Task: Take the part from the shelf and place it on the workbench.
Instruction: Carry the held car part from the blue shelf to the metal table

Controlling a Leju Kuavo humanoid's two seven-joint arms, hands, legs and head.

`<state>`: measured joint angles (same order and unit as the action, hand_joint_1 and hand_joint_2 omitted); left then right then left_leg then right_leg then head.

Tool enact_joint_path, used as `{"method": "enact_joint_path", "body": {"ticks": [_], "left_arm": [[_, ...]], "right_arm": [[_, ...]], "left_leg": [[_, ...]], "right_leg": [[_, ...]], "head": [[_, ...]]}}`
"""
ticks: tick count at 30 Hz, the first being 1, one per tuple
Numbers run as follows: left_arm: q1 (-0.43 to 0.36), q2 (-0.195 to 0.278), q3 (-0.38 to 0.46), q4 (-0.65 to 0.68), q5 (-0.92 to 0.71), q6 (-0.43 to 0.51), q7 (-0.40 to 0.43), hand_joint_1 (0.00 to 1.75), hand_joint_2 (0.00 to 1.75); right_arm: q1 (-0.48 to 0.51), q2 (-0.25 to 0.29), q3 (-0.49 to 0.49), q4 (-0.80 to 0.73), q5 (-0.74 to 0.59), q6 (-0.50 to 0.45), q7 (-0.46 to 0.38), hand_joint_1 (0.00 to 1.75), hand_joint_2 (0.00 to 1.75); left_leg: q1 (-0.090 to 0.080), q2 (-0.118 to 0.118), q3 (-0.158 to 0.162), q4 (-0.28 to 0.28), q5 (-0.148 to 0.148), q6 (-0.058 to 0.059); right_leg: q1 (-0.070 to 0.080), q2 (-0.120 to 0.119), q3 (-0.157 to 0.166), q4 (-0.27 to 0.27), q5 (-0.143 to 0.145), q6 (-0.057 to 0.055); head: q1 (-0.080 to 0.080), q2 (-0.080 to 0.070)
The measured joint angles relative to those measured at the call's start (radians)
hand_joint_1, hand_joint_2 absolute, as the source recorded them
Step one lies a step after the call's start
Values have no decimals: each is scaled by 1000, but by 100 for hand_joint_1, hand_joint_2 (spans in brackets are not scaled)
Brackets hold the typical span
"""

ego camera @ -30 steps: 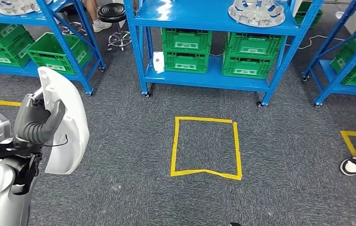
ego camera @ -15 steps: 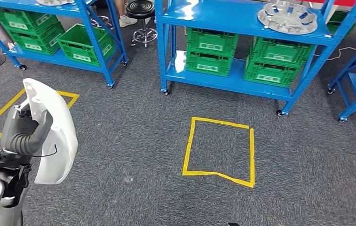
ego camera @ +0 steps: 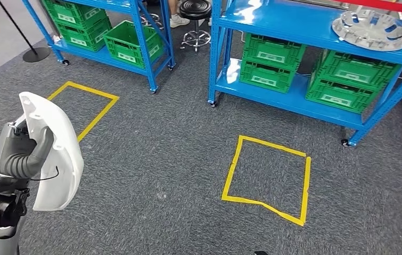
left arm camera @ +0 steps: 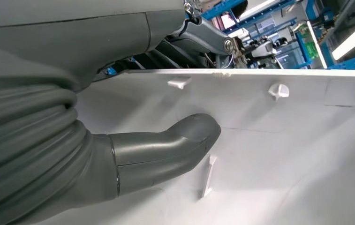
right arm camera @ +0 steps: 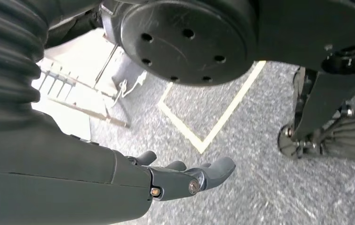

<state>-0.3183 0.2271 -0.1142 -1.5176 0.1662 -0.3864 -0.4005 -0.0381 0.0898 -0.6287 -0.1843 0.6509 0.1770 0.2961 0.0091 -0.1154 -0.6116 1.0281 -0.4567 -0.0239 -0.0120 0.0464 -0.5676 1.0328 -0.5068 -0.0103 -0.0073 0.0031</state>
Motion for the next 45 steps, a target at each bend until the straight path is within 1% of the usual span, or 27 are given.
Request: {"method": "enact_joint_path", "body": {"ticks": [2,4,6,7,8,9,11,13,15,17,19,21,22,23,24,27,29,31,33,35,37,38,39,40,42,44,45], "left_arm": [[-14,12,2,4,6,-2,3,175,175],[-39,17,0,16,11,-6,5,175,175],[-60,15,-5,31,14,-9,8,175,175],[-68,11,-10,42,14,-10,9,175,175],[-76,6,-16,53,14,-10,10,175,175],[-84,1,-23,63,13,-11,11,175,175],[-102,-8,-36,78,10,-12,11,175,175],[-117,-17,-49,89,6,-13,8,175,175],[-122,-25,-61,98,1,-13,5,175,175],[-122,-30,-68,103,-2,-13,4,175,175],[-124,-37,-73,105,-2,-13,3,175,175],[-124,-45,-77,110,-2,-13,3,175,175],[-124,-49,-80,113,-2,-13,3,175,175],[-123,-51,-81,116,-2,-13,3,175,175],[-124,-53,-83,118,-2,-13,3,175,175],[-129,-57,-84,123,-2,-15,2,175,175],[-133,-58,-84,126,-2,-18,2,175,175],[-136,-58,-85,127,-2,-20,1,175,175],[-140,-57,-86,129,-2,-22,0,175,175],[-148,-56,-87,132,-2,-24,-2,175,175],[-150,-57,-89,138,-2,-27,-3,175,175],[-149,-58,-90,141,-2,-28,-3,175,175],[-150,-58,-91,143,-2,-28,-3,175,175],[-151,-59,-91,144,-2,-29,-3,175,175],[-159,-62,-93,146,-2,-29,-1,175,175],[-167,-69,-97,148,-2,-30,1,175,175],[-169,-71,-98,150,-2,-31,3,175,175]], "right_arm": [[-2,1,1,0,-2,-1,-1,0,175],[-3,2,1,0,-8,-2,-2,0,175],[-1,2,0,0,-15,-3,-1,0,175],[-1,3,-1,0,-19,-4,-1,0,175],[-1,4,-2,0,-24,-5,0,0,175],[-2,5,-5,0,-29,-6,0,0,175],[-3,8,-9,0,-36,-6,-1,0,175],[-2,10,-14,0,-40,-6,0,0,175],[-1,11,-18,0,-43,-6,0,0,175],[-2,11,-19,0,-43,-6,0,0,175],[-1,12,-20,0,-43,-5,0,0,175],[3,12,-21,0,-44,-3,0,0,175],[3,12,-23,0,-44,-2,0,0,175],[3,12,-24,0,-44,-2,0,0,175],[3,12,-25,0,-44,-2,0,0,175],[2,12,-27,0,-43,-3,-1,0,175],[2,12,-29,0,-43,-2,-1,0,175],[1,12,-31,0,-43,0,2,0,175],[-1,13,-33,0,-43,2,5,0,175],[0,14,-34,0,-43,3,6,0,175],[2,14,-34,0,-41,4,6,0,175],[2,14,-35,0,-41,4,6,0,175],[2,14,-35,0,-40,5,6,0,175],[1,15,-35,0,-40,5,6,0,175],[-1,16,-35,0,-40,5,6,0,175],[-1,17,-36,0,-41,5,5,0,175],[-2,17,-36,0,-41,5,5,0,175]], "left_leg": [[-2,25,-15,22,-14,-11],[-3,79,-60,119,-69,-19],[1,103,-116,245,-121,-27],[3,108,-126,272,-124,-29],[6,111,-117,260,-109,-31],[8,116,-89,211,-80,-32],[5,150,-14,76,-30,-29],[0,172,21,6,-18,-16],[-3,158,18,3,-18,2],[-2,141,16,-1,-14,15],[0,126,15,-3,-10,26],[-2,106,12,-2,-9,33],[-3,95,11,-1,-9,34],[-4,84,10,0,-9,34],[-4,72,11,1,-9,34],[-7,42,9,6,-9,26],[-7,25,3,5,-6,13],[-4,15,0,0,-1,-1],[-4,47,-13,26,-19,-12],[-4,92,-60,127,-73,-20],[-1,104,-117,246,-121,-27],[0,106,-127,268,-121,-28],[1,108,-117,251,-103,-29],[1,114,-89,199,-72,-28],[-4,149,-16,63,-22,-20],[-10,168,18,-3,-10,-5],[-12,161,17,-4,-10,2]], "right_leg": [[-4,-21,2,-9,8,-14],[-5,-43,2,-13,11,-21],[-4,-66,0,-12,11,-22],[-4,-78,0,-12,11,-22],[-4,-89,0,-12,10,-21],[-5,-99,1,-11,9,-20],[-2,-114,1,-6,5,-12],[4,-127,1,-3,2,0],[6,-142,3,-5,2,12],[2,-127,-1,14,-14,23],[-2,-81,-41,104,-67,29],[-1,-55,-109,238,-124,29],[1,-52,-132,280,-132,27],[2,-50,-138,284,-120,25],[3,-47,-123,248,-90,21],[2,-8,-37,54,-1,11],[3,1,-20,11,6,6],[4,-15,-18,5,12,-5],[2,-31,-13,-5,18,-19],[1,-48,-10,-9,19,-27],[1,-67,-10,-9,18,-29],[1,-77,-10,-9,17,-29],[1,-86,-10,-8,16,-29],[1,-95,-8,-8,15,-27],[5,-110,-4,-6,10,-20],[11,-125,-2,-4,6,-10],[13,-132,-1,-5,5,-5]], "head": [[-4,0],[-10,0],[-12,0],[-12,0],[-12,0],[-12,0],[-13,0],[-12,0],[-9,0],[-8,0],[-3,0],[0,0],[1,0],[1,0],[1,0],[2,0],[2,0],[2,0],[-1,0],[-6,0],[-7,0],[-7,0],[-7,0],[-7,0],[-7,0],[-5,0],[-4,0]]}}
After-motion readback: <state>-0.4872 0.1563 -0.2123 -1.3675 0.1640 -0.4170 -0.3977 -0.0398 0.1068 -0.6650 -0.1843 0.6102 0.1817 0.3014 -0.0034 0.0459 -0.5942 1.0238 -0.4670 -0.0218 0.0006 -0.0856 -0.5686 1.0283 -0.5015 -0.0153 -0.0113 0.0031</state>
